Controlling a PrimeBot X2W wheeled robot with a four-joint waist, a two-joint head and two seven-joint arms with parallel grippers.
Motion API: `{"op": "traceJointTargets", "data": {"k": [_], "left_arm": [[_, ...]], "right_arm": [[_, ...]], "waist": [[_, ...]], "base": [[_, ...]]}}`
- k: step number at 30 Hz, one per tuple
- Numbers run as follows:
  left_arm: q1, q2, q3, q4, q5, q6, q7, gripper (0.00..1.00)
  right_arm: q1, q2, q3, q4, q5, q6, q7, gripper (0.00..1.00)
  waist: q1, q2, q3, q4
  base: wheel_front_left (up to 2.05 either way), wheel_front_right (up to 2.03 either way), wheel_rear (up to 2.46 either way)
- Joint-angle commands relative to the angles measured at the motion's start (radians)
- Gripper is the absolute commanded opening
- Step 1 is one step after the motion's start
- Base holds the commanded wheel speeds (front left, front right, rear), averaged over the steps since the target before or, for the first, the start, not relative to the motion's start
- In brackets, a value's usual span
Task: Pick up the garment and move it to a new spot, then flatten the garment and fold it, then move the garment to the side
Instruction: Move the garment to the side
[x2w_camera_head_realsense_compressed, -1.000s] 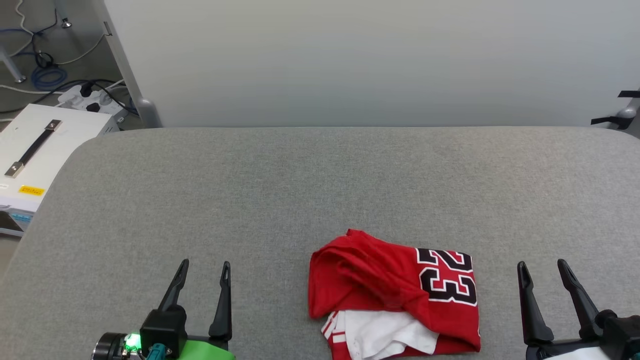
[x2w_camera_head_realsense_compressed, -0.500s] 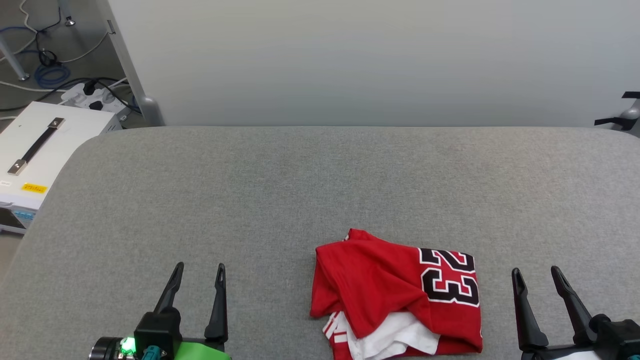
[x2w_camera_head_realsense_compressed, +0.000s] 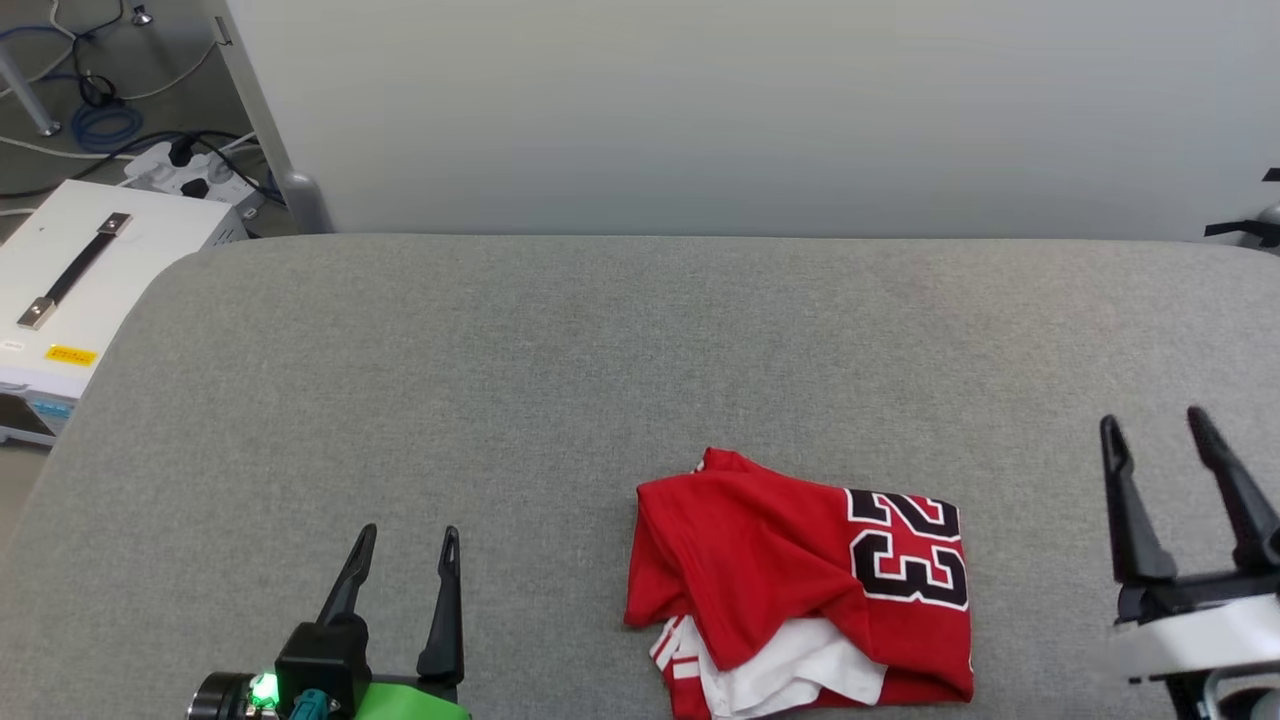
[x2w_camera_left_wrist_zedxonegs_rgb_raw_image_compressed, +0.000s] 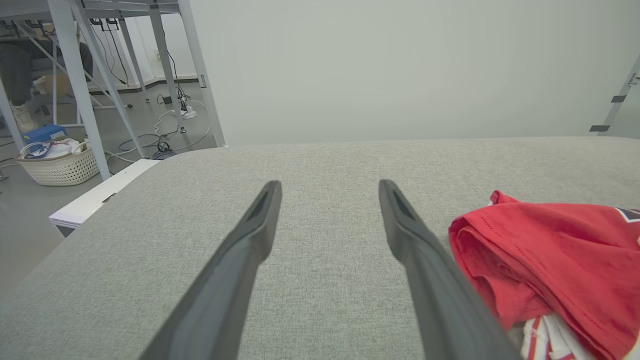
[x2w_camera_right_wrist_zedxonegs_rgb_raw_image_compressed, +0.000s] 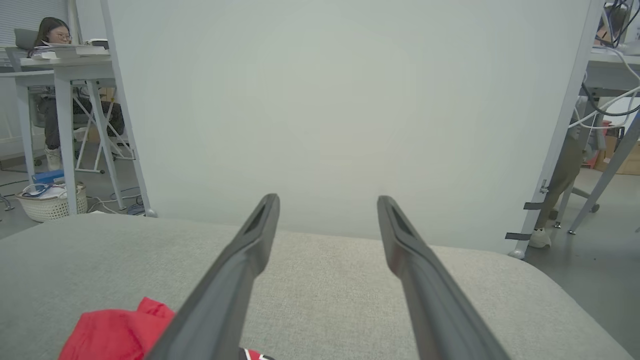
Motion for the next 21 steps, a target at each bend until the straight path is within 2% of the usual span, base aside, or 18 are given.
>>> {"op": "traceJointTargets", "data": {"k": [1, 4, 8, 13, 21], "left_arm": [[-0.014, -0.003, -0.001, 0.001, -0.002, -0.007, -0.006, 1.00], [-0.025, -0.005, -0.004, 0.004, -0.002, -0.009, -0.006, 1.00], [-0.036, -0.008, -0.009, 0.006, -0.004, -0.010, -0.006, 1.00], [-0.050, -0.012, -0.014, 0.008, -0.006, -0.010, -0.006, 1.00], [-0.072, -0.016, -0.022, 0.015, -0.006, -0.016, -0.006, 1.00]], "right_arm": [[-0.040, -0.030, -0.007, -0.002, 0.012, -0.001, -0.005, 1.00], [-0.105, -0.094, -0.005, 0.008, 0.039, -0.001, 0.028, 1.00], [-0.179, -0.186, 0.029, 0.005, 0.100, -0.001, 0.165, 1.00], [-0.255, -0.273, 0.091, 0.010, 0.216, -0.001, 0.376, 1.00], [-0.293, -0.358, 0.201, 0.037, 0.393, -0.001, 0.721, 1.00]], "waist": [[0.0001, -0.0001, 0.010, 0.007], [0.0001, -0.0001, 0.021, 0.013], [0.0001, -0.0001, 0.039, 0.021], [0.0001, -0.0001, 0.063, 0.031], [0.0001, -0.0001, 0.083, 0.053]], "base": [[0.00, 0.00, 0.00], [0.00, 0.00, 0.00], [0.00, 0.00, 0.00], [0.00, 0.00, 0.00], [0.00, 0.00, 0.00]]}}
